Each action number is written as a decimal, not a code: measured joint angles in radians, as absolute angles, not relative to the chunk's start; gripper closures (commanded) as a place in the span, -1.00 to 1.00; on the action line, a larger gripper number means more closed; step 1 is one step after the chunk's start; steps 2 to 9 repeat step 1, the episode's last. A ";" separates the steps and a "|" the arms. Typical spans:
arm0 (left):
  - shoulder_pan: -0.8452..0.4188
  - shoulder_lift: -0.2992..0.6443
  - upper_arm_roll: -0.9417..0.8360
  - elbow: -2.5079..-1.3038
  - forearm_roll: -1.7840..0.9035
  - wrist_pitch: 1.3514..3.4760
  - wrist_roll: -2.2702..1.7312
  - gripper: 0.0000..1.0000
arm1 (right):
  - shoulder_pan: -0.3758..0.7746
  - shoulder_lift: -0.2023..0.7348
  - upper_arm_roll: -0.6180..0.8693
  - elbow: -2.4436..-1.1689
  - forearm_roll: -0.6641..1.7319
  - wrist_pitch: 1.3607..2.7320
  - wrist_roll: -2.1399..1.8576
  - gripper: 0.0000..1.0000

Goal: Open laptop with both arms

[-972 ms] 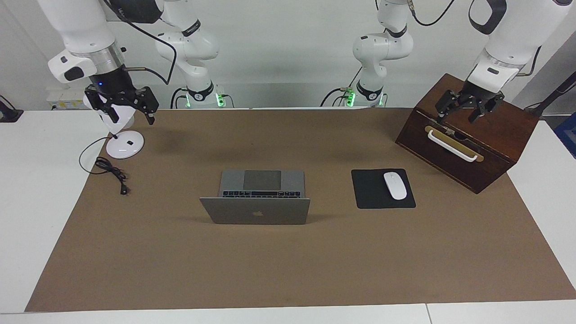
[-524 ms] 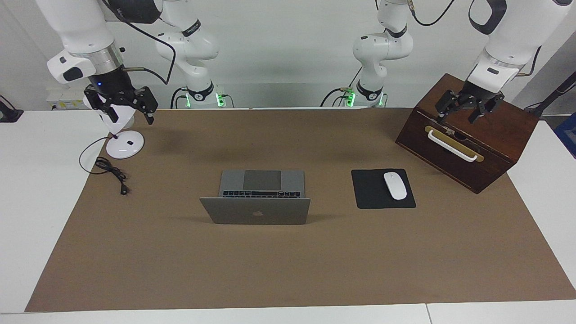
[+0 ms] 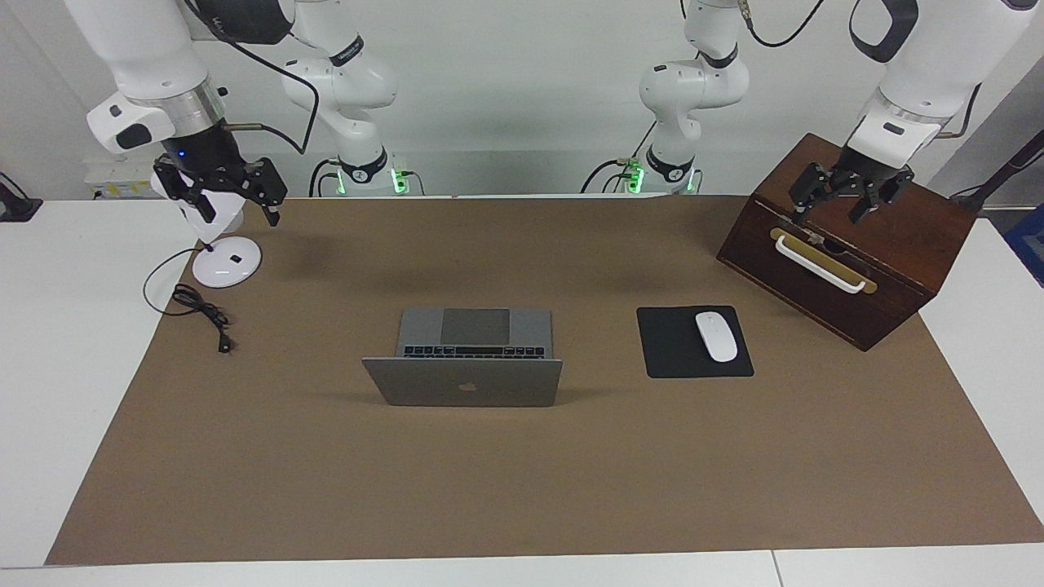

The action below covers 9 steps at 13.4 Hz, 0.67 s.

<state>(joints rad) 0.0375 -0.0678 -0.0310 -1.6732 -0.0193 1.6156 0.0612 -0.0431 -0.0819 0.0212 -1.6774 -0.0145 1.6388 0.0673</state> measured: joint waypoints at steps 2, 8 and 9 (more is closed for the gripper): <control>0.038 -0.068 -0.031 -1.673 -0.019 1.616 0.061 -1.00 | -0.043 -0.082 0.021 -1.679 -0.014 1.635 0.067 -1.00; 0.038 -0.068 -0.031 -1.673 -0.019 1.616 0.061 -1.00 | -0.043 -0.082 0.021 -1.679 -0.014 1.635 0.067 -1.00; 0.038 -0.068 -0.031 -1.673 -0.019 1.616 0.061 -1.00 | -0.043 -0.082 0.021 -1.679 -0.014 1.635 0.067 -1.00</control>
